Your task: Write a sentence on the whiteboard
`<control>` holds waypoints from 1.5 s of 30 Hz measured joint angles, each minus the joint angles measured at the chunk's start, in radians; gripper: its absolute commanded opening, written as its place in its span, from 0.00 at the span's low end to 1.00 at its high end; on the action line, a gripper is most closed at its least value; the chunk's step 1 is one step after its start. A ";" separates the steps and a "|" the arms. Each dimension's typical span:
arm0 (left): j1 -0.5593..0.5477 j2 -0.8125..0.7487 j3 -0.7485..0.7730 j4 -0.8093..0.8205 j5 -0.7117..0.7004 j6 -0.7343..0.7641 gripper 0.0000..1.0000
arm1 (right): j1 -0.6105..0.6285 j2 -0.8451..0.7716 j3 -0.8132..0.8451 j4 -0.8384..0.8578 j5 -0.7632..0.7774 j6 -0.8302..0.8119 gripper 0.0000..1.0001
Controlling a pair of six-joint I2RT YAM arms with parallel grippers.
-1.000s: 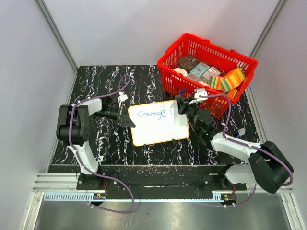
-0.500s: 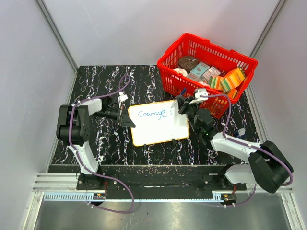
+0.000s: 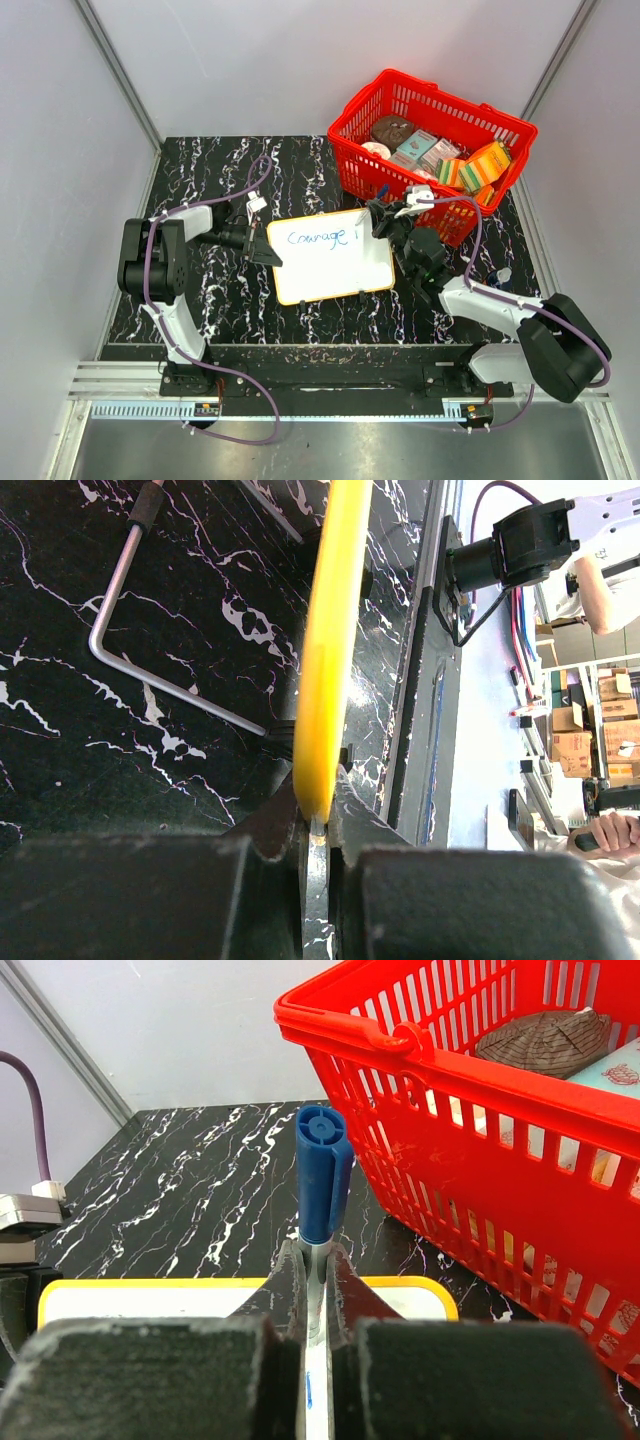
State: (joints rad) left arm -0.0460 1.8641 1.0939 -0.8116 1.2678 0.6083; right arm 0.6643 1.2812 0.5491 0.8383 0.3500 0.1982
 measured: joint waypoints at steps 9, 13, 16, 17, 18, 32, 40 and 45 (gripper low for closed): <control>0.000 0.000 0.000 0.000 0.000 0.001 0.00 | 0.000 -0.103 -0.040 0.003 -0.003 0.000 0.00; 0.000 0.000 0.000 0.000 0.000 0.001 0.00 | 0.000 -0.133 -0.052 0.006 -0.003 -0.001 0.00; 0.000 0.000 0.000 0.000 0.000 0.001 0.00 | 0.000 -0.130 -0.060 0.004 -0.003 0.000 0.00; 0.000 0.000 0.000 0.000 0.000 0.001 0.00 | 0.000 -0.124 -0.064 0.003 -0.002 0.000 0.00; 0.000 0.000 0.000 0.000 0.000 0.001 0.00 | 0.000 -0.118 -0.065 0.004 -0.002 0.000 0.00; 0.000 0.000 0.000 -0.001 0.000 0.002 0.00 | 0.000 -0.050 -0.069 0.010 -0.001 0.000 0.00; 0.000 0.000 0.000 -0.002 0.000 0.001 0.00 | 0.000 -0.013 -0.072 0.069 0.006 0.008 0.00; 0.000 0.000 0.000 -0.002 0.000 0.002 0.00 | 0.000 -0.012 -0.073 0.074 0.008 0.008 0.00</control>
State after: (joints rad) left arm -0.0463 1.8641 1.0939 -0.8135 1.2678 0.6098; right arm 0.6643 1.2690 0.4763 0.9119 0.3576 0.2062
